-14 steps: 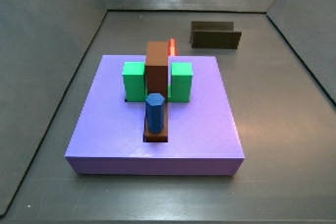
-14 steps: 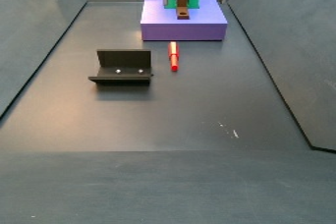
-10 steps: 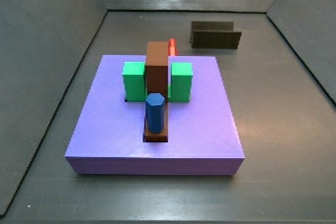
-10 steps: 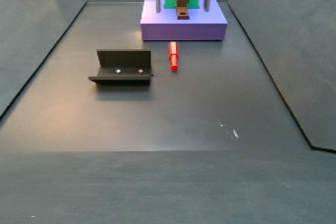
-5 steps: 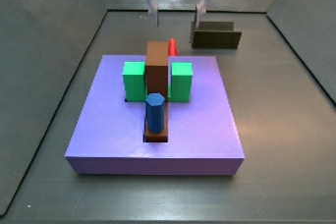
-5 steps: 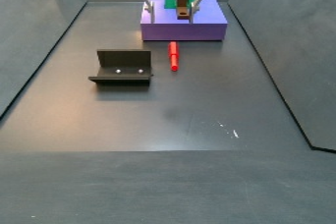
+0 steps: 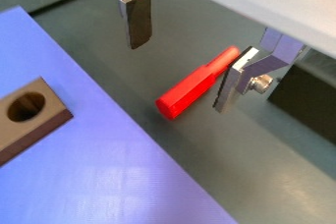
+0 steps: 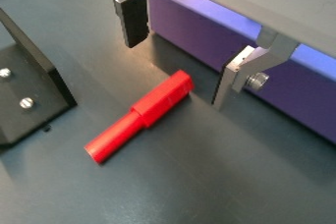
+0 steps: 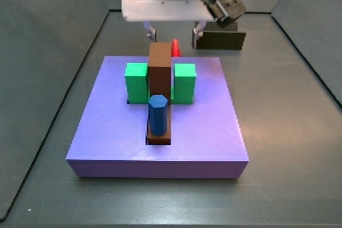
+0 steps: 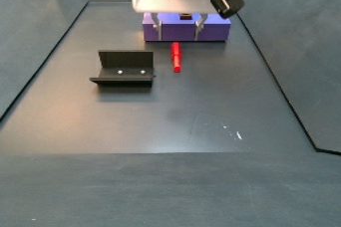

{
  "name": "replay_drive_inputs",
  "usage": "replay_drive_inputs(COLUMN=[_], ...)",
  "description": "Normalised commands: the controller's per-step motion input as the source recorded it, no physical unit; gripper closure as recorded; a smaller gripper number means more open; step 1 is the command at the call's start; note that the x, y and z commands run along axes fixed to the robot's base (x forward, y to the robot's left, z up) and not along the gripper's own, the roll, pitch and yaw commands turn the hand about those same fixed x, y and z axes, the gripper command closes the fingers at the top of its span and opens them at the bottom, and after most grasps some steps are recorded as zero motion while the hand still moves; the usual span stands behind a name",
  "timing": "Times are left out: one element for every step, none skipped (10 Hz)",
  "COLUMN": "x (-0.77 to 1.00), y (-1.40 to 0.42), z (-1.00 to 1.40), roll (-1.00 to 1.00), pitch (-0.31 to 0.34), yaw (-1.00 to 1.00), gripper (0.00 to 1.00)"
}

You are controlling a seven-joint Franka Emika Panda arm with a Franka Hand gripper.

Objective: Pick up the red object. Move up. Place the red object on the fixture. Regrasp the red object. Move to above the board. Insert the red object.
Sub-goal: Pick up the red object.

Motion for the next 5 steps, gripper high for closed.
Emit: replay_drive_inputs(x=[-0.01, 0.0, -0.04, -0.01, 0.0], y=[-0.13, -0.08, -0.03, -0.05, -0.05], z=[-0.42, -0.43, -0.34, -0.15, -0.17], roll=[0.0, 0.0, 0.0, 0.0, 0.0], pitch=[-0.136, -0.13, -0.134, -0.06, -0.056], yaw=[0.0, 0.0, 0.0, 0.0, 0.0], gripper=[0.0, 0.0, 0.0, 0.0, 0.0])
